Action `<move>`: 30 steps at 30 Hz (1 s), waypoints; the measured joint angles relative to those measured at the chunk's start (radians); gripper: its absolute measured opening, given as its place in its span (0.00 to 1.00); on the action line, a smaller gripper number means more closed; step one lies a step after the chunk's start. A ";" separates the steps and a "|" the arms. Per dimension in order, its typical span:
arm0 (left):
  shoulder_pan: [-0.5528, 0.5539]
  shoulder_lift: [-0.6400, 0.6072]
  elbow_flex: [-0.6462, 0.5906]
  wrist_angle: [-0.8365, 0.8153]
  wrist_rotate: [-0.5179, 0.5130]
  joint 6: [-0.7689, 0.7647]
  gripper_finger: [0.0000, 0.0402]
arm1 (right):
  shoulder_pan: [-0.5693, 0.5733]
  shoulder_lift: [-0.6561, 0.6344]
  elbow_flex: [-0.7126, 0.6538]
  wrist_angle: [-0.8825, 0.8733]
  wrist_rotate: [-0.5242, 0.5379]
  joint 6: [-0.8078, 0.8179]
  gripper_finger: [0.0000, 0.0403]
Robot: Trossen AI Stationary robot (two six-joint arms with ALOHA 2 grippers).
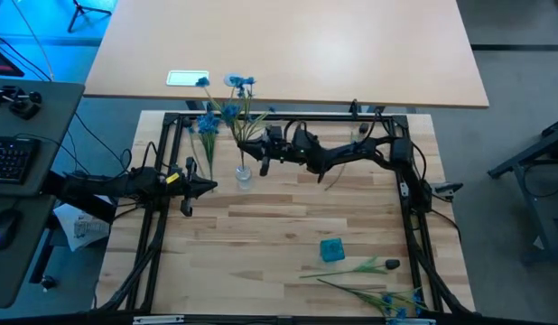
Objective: Sort flowers into vase by color
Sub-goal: Put the top right light blue flowers into the transparent vase
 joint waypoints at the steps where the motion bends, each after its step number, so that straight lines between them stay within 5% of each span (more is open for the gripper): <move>1: 0.000 0.000 0.000 0.000 0.000 0.000 0.00 | -0.002 0.000 0.000 -0.002 0.000 0.000 0.00; 17: 0.000 0.000 0.000 0.000 0.000 0.000 0.00 | 0.027 0.000 0.000 -0.135 0.006 -0.047 0.08; 24: 0.000 0.000 0.000 0.000 0.000 0.000 0.00 | 0.025 -0.053 0.000 -0.230 -0.009 -0.024 0.29; 30: 0.000 0.000 0.000 0.000 0.000 0.000 0.00 | 0.034 -0.146 0.001 -0.478 -0.018 -0.123 0.50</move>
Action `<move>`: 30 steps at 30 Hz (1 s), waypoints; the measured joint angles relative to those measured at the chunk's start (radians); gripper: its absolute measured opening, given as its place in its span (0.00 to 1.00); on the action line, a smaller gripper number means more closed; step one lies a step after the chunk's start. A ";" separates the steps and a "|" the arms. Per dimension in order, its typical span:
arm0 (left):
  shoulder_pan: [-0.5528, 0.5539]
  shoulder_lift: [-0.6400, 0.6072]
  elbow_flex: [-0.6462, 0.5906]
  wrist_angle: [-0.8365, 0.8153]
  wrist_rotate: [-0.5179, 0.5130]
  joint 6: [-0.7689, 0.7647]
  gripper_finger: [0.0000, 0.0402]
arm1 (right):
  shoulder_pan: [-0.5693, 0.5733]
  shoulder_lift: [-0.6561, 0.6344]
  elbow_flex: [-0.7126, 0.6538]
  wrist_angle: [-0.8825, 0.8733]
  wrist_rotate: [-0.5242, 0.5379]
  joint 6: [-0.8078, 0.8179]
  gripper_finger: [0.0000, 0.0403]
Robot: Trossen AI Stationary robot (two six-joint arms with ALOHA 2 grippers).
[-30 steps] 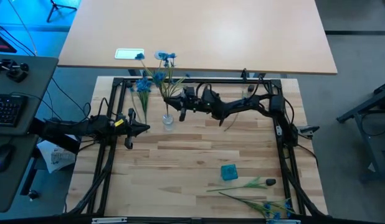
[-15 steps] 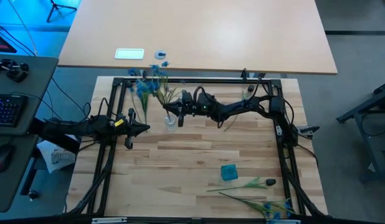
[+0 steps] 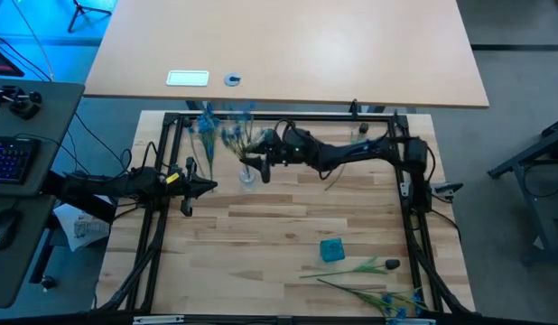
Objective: Sort flowers into vase by color
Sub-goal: Put the top right light blue flowers into the transparent vase, then put the top light blue flowers into the transparent vase
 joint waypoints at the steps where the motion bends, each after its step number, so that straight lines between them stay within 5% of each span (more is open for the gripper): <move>1: 0.000 0.000 0.000 0.000 0.000 0.000 0.00 | 0.003 -0.015 0.000 -0.037 -0.002 -0.019 0.53; 8: 0.000 0.000 0.000 0.000 0.000 0.000 0.00 | 0.002 -0.105 0.000 -0.295 -0.045 -0.128 0.64; 21: 0.000 0.000 0.000 0.000 0.000 0.000 0.00 | -0.091 -0.335 0.000 -0.695 -0.044 -0.184 0.65; 30: 0.000 0.000 0.000 0.008 0.000 0.051 0.00 | -0.128 -0.505 0.000 -0.842 -0.038 -0.054 0.65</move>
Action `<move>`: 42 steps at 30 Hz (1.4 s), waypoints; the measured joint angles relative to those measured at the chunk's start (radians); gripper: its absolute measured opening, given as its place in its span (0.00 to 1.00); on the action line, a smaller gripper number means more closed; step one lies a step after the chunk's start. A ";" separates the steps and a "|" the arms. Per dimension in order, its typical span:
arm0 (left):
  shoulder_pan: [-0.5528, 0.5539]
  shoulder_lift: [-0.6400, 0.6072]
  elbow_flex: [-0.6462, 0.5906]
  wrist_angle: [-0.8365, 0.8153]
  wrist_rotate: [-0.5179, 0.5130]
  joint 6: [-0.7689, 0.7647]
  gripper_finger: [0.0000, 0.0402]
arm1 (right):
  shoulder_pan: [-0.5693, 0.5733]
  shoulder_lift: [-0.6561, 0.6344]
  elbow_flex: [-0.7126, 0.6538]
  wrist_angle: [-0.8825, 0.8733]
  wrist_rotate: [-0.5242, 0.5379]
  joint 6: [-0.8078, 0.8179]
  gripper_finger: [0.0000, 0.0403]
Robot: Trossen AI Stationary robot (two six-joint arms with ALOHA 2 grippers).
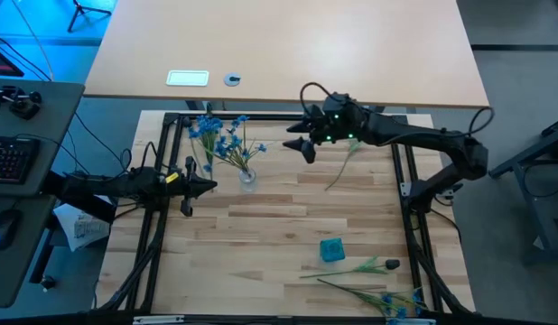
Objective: Sort flowers into vase by color
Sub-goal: Put the top light blue flowers into the transparent vase
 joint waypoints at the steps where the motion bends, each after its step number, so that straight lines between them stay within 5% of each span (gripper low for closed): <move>1: 0.000 0.000 0.000 0.000 0.000 0.000 0.00 | 0.000 -0.007 0.000 -0.011 0.002 0.006 0.65; 3: 0.000 0.000 0.000 0.016 0.000 -0.023 0.00 | 0.006 -0.019 0.000 -0.032 0.008 0.028 0.65; 5: -0.003 0.000 0.000 0.076 -0.003 -0.207 0.00 | 0.014 -0.020 0.000 -0.049 0.009 0.050 0.65; 9: 0.002 0.004 0.000 0.208 -0.228 -0.708 0.00 | 0.024 -0.022 0.000 -0.068 0.013 0.074 0.65; 12: 0.002 0.011 0.000 0.295 -0.395 -0.886 0.00 | 0.023 -0.022 0.000 -0.063 0.020 0.074 0.65; 16: 0.006 0.048 0.006 0.436 -0.480 -0.939 0.00 | 0.023 -0.022 0.000 -0.057 0.050 0.087 0.65; 22: 0.043 0.205 0.172 0.445 -0.333 -0.854 0.00 | 0.017 -0.022 0.000 -0.044 0.073 0.066 0.65; 34: 0.280 0.466 0.781 -0.155 -0.532 -0.465 0.00 | -0.006 -0.022 0.000 -0.024 0.073 0.047 0.65; 38: 0.381 0.595 0.917 -0.468 -0.600 -0.529 0.00 | -0.008 -0.022 0.000 -0.024 0.074 0.040 0.65; 42: 0.535 0.738 0.948 -0.701 -0.471 -0.643 0.00 | -0.008 -0.022 0.000 -0.025 0.074 0.020 0.65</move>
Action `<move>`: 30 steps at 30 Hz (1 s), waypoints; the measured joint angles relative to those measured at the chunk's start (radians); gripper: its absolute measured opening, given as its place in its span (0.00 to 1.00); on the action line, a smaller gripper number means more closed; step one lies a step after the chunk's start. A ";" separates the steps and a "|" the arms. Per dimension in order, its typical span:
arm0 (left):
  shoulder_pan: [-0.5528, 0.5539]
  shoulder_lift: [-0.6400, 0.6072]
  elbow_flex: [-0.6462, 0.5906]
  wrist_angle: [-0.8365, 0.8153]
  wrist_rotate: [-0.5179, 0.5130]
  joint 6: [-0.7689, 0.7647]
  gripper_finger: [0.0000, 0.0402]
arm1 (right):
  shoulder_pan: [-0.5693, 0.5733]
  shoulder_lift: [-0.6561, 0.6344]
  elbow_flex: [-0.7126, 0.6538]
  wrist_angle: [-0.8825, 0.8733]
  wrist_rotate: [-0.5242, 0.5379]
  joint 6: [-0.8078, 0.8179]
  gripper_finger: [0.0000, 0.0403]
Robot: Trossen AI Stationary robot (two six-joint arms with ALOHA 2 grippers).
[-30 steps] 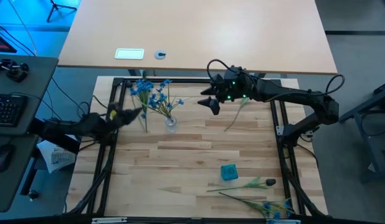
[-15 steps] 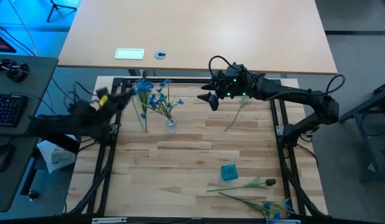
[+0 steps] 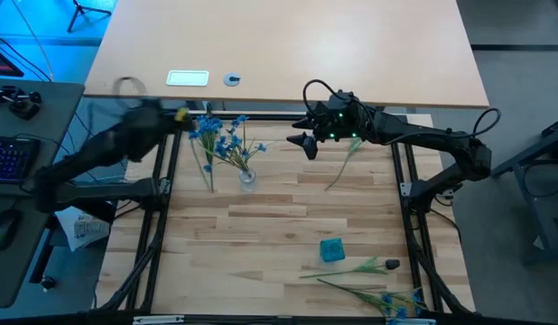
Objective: Sort flowers into vase by color
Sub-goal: Put the top light blue flowers into the transparent vase
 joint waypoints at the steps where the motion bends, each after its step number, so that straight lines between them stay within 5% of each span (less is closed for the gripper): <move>1: 0.049 0.032 -0.001 -0.032 0.041 -0.023 0.00 | 0.000 0.000 0.000 0.000 0.000 0.001 0.65; 7: 0.361 0.145 0.002 0.036 0.283 -0.041 0.00 | 0.005 0.000 0.000 -0.024 -0.013 0.001 0.65; 12: 0.486 0.269 0.001 -0.013 0.434 0.003 0.00 | 0.010 0.000 0.000 -0.057 -0.015 -0.018 0.65; 22: 0.457 0.574 0.000 -0.179 0.505 0.025 0.00 | 0.010 0.000 0.000 -0.061 -0.016 -0.043 0.65; 25: 0.426 0.610 -0.008 -0.218 0.573 0.050 0.00 | 0.010 0.000 0.000 -0.061 -0.016 -0.043 0.65; 30: 0.376 0.587 -0.140 -0.179 0.545 -0.010 0.00 | 0.010 0.000 0.000 -0.061 -0.016 -0.044 0.65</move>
